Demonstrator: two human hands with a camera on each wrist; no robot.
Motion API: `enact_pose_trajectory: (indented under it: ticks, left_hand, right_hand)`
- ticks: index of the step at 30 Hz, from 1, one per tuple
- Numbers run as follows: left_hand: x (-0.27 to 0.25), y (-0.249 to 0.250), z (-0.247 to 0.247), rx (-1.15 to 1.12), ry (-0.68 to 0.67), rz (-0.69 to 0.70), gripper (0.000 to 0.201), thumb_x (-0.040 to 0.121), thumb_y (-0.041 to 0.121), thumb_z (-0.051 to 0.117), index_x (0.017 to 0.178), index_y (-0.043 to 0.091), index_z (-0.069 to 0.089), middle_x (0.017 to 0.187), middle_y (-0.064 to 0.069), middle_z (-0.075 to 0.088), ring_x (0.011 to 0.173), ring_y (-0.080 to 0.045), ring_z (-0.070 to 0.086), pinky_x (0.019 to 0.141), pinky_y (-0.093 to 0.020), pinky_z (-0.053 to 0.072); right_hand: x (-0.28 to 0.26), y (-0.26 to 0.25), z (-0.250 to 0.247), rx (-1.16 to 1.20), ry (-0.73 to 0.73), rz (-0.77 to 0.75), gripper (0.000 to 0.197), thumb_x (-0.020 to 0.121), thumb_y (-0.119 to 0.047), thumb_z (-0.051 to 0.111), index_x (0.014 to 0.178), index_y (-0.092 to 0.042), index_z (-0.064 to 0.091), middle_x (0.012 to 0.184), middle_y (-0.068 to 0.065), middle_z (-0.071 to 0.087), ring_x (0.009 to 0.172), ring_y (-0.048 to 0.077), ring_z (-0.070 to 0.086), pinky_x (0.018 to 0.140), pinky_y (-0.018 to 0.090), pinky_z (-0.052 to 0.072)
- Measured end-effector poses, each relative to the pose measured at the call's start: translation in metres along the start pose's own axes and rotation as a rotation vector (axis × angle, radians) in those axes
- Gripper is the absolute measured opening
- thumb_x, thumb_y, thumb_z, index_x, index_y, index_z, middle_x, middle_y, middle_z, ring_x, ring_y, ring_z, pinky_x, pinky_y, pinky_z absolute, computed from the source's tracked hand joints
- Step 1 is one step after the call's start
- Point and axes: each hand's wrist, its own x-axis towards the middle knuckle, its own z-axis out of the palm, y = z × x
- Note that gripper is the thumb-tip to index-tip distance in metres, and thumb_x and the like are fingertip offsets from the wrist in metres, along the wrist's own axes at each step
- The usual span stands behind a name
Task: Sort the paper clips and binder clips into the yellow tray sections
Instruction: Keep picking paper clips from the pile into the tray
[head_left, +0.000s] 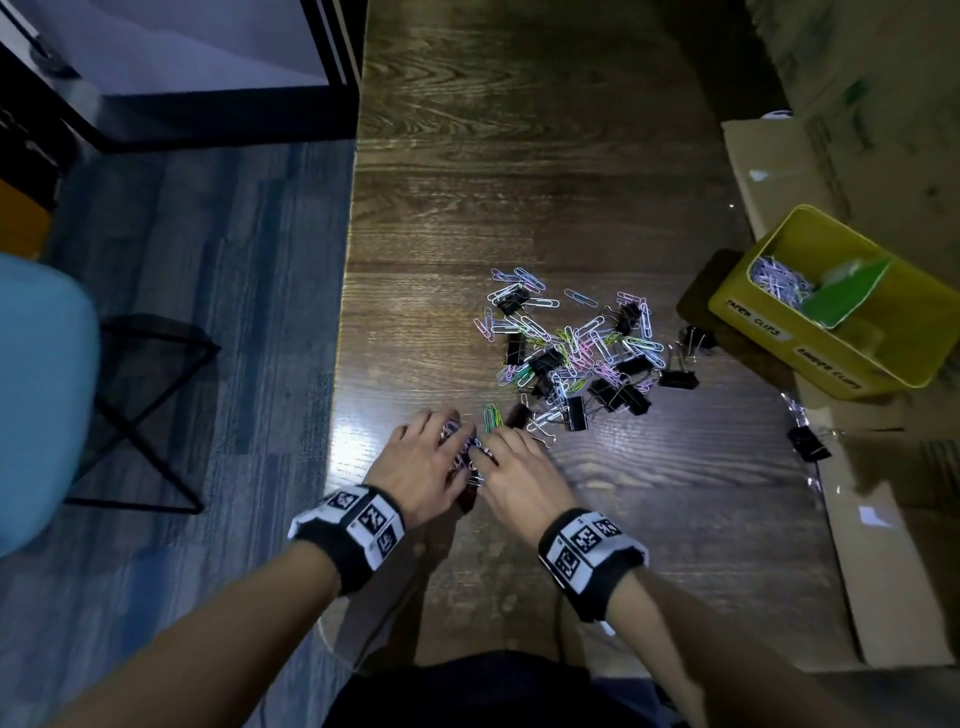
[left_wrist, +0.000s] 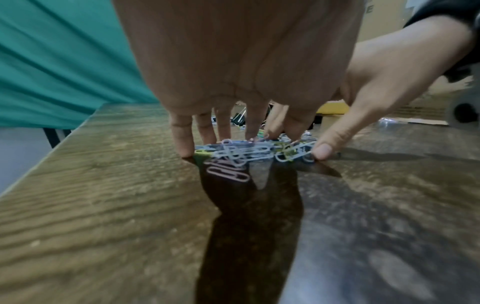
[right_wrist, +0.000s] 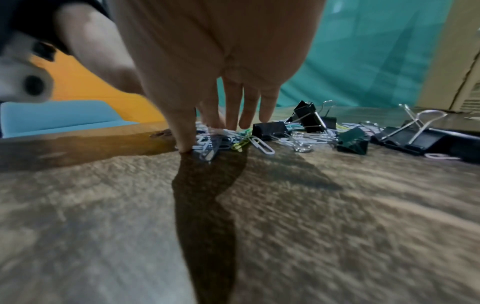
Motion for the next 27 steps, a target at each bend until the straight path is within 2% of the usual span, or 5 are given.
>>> enact_pose_trajectory:
  ticks: [4, 12, 17, 22, 27]
  left_hand:
    - [-0.009, -0.001, 0.008, -0.089, -0.033, -0.09, 0.078, 0.076, 0.059, 0.055, 0.141, 0.024, 0.029, 0.138, -0.007, 0.037, 0.117, -0.029, 0.038, 0.095, -0.044, 0.042]
    - [-0.006, 0.011, 0.005, -0.341, 0.082, -0.095, 0.03, 0.077, 0.006, 0.066, 0.108, 0.008, 0.067, 0.109, -0.013, 0.061, 0.095, -0.034, 0.06, 0.084, -0.033, 0.047]
    - [-0.007, 0.007, 0.005, -0.415, 0.098, -0.089, 0.019, 0.08, 0.015, 0.068, 0.098, 0.013, 0.07, 0.09, -0.008, 0.068, 0.083, -0.025, 0.063, 0.076, -0.031, 0.048]
    - [-0.001, -0.003, 0.004, -0.721, -0.001, -0.267, 0.012, 0.069, 0.017, 0.08, 0.076, 0.012, 0.071, 0.064, 0.0, 0.065, 0.058, -0.008, 0.053, 0.06, -0.022, 0.044]
    - [0.001, -0.006, -0.013, -1.122, -0.022, -0.366, 0.022, 0.067, 0.003, 0.079, 0.059, 0.014, 0.062, 0.052, 0.009, 0.052, 0.049, -0.001, 0.046, 0.05, -0.012, 0.039]
  right_hand:
    - [0.0, -0.004, -0.011, 0.019, -0.071, 0.037, 0.062, 0.069, -0.031, 0.075, 0.124, -0.008, 0.057, 0.123, 0.009, 0.059, 0.112, 0.025, 0.056, 0.089, 0.035, 0.049]
    - [0.009, 0.002, -0.02, 0.12, -0.303, 0.026, 0.03, 0.091, -0.002, 0.043, 0.12, 0.0, 0.052, 0.126, 0.015, 0.045, 0.118, 0.033, 0.044, 0.091, 0.043, 0.044]
    - [-0.001, 0.014, -0.019, 0.269, -0.282, 0.075, 0.02, 0.09, -0.005, 0.047, 0.109, -0.004, 0.055, 0.112, 0.013, 0.053, 0.102, 0.031, 0.056, 0.072, 0.036, 0.043]
    - [-0.017, 0.029, -0.017, 0.582, -0.182, 0.248, 0.032, 0.089, -0.016, 0.061, 0.121, -0.012, 0.062, 0.118, 0.01, 0.063, 0.101, 0.027, 0.061, 0.092, 0.035, 0.048]
    - [-0.033, 0.048, -0.026, 0.957, -0.083, 0.472, 0.033, 0.078, -0.017, 0.076, 0.11, -0.012, 0.07, 0.118, 0.009, 0.066, 0.095, 0.022, 0.067, 0.088, 0.023, 0.05]
